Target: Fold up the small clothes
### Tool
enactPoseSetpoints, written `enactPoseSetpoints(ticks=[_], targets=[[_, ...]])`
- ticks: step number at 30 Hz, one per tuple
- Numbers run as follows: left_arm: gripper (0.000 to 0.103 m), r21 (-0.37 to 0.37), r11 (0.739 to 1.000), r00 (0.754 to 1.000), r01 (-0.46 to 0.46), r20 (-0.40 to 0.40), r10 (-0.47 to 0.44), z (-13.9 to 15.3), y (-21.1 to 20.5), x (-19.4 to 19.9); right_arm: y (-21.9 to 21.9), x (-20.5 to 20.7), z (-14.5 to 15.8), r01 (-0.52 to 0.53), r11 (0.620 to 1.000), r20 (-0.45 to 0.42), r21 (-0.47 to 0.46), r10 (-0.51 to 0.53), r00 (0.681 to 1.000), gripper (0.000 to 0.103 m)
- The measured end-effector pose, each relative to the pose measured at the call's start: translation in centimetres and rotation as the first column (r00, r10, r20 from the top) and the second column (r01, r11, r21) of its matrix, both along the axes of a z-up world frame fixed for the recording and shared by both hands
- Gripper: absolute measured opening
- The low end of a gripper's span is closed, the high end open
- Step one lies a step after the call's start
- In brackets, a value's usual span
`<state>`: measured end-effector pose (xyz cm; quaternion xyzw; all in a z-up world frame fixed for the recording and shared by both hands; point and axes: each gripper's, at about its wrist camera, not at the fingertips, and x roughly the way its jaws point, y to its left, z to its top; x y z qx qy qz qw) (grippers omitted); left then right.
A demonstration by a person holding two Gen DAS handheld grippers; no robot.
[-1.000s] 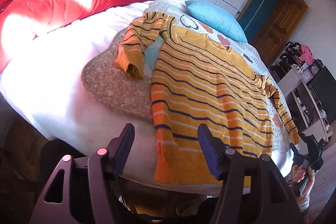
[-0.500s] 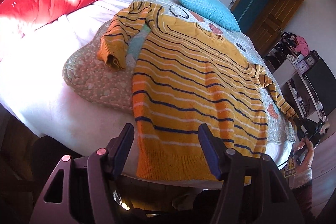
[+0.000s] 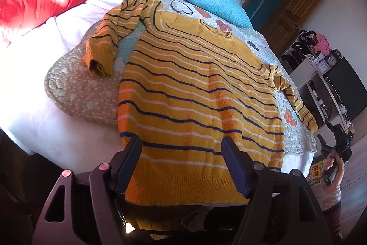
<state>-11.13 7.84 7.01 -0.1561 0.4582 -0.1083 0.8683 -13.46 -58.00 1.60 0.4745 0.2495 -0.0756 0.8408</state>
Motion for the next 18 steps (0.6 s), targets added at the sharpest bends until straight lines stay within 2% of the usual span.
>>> enactPoseSetpoints(ticks=[3,5,6,7,8,9,11,13,18], targets=[[0.071,0.023,0.999,1.000,0.028,0.004,-0.028,-0.1,-0.8,0.4,-0.3,2.8,-2.5,0.029,0.999,-0.053,0.030,-0.028,0.998,0.072],[0.071,0.037,0.999,0.999,0.040,-0.003,-0.040,-0.3,-1.2,0.7,-0.8,4.1,-3.0,0.072,0.997,-0.044,0.042,-0.070,0.997,0.072],[0.071,0.040,0.998,0.999,0.044,-0.009,-0.043,-0.4,-1.4,0.8,-1.1,4.5,-2.8,0.089,0.995,-0.029,0.038,-0.087,0.996,0.067],[0.071,0.041,0.998,0.999,0.046,-0.015,-0.046,-0.6,-1.5,0.9,-1.4,4.9,-2.6,0.099,0.994,-0.017,0.041,-0.099,0.995,0.058],[0.071,0.041,0.998,0.999,0.046,-0.021,-0.046,-0.7,-1.6,1.0,-1.8,5.5,-2.6,0.100,0.994,-0.014,0.051,-0.099,0.995,0.026],[0.071,0.041,0.998,0.999,0.045,-0.025,-0.044,-0.8,-1.6,1.2,-2.2,5.9,-2.6,0.097,0.994,-0.027,0.059,-0.095,0.995,0.009],[0.071,0.038,0.998,0.999,0.042,-0.031,-0.041,-1.0,-1.7,1.3,-2.7,6.3,-2.2,0.107,0.993,-0.038,0.046,-0.105,0.994,0.007],[0.071,0.037,0.998,0.999,0.043,-0.033,-0.041,-1.0,-1.9,1.5,-3.1,5.9,-1.0,0.121,0.993,-0.040,-0.005,-0.121,0.992,0.007],[0.071,0.026,0.997,0.998,0.068,-0.015,-0.068,-0.6,-2.3,2.3,-4.2,3.6,4.6,0.184,0.971,0.008,-0.151,-0.185,0.983,0.007]])
